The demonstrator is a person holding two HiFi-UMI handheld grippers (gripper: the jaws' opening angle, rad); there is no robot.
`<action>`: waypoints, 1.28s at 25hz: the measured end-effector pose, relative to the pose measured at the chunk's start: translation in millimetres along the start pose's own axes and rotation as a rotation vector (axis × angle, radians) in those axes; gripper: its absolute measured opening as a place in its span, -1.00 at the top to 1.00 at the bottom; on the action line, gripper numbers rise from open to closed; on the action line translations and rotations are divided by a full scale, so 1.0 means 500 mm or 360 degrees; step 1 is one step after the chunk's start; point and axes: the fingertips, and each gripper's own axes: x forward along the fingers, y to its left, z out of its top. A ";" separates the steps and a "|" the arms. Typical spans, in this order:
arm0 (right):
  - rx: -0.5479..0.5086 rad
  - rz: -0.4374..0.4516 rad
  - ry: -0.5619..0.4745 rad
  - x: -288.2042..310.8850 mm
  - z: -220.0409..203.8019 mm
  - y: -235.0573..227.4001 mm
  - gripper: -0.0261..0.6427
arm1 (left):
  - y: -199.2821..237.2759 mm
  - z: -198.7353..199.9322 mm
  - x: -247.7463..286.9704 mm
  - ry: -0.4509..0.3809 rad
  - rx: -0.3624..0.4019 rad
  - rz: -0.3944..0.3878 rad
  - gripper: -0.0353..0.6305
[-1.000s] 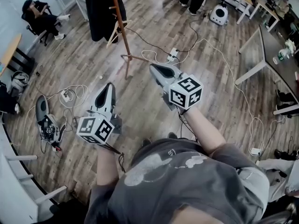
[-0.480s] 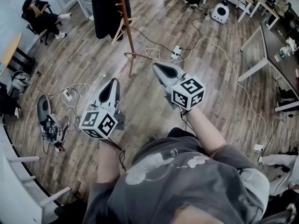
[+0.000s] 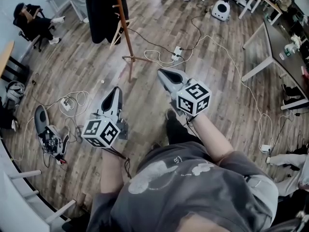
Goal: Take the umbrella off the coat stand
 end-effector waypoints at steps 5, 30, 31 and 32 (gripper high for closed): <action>0.0033 0.0040 0.0021 0.065 -0.007 -0.062 0.93 | 0.042 0.000 0.062 0.0002 -0.0020 0.0059 0.88; 0.0103 0.0148 -0.0022 0.280 0.121 -0.533 0.93 | 0.111 0.128 0.524 -0.0086 0.0001 0.0231 0.88; 0.0106 0.0148 -0.0025 0.283 0.125 -0.553 0.93 | 0.108 0.132 0.542 -0.0089 0.0010 0.0234 0.88; 0.0115 0.0150 -0.0028 0.286 0.129 -0.571 0.93 | 0.106 0.135 0.558 -0.0093 0.0021 0.0239 0.88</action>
